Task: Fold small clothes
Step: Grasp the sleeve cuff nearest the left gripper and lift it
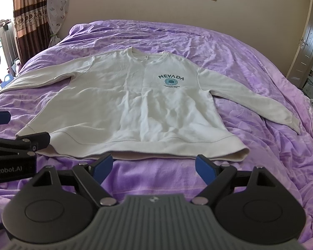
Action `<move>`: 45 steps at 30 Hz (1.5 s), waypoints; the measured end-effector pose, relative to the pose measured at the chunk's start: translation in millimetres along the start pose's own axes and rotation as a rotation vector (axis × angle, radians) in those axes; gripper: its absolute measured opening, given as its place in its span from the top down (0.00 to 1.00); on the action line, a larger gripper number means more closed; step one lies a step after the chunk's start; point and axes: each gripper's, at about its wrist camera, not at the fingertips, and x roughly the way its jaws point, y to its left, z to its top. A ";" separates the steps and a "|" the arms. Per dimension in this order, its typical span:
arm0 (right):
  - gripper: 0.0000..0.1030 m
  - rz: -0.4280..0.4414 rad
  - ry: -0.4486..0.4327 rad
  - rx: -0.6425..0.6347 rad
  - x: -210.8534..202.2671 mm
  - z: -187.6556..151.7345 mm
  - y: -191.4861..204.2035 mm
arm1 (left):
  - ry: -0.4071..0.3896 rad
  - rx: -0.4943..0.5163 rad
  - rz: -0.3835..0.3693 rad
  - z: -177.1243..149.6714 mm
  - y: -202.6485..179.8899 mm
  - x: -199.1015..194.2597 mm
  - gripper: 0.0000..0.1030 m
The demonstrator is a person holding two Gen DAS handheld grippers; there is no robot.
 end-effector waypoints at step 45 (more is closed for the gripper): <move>0.85 0.169 -0.092 -0.007 211.1 166.6 -77.3 | 0.004 -1.309 0.127 -55.3 460.1 147.7 0.85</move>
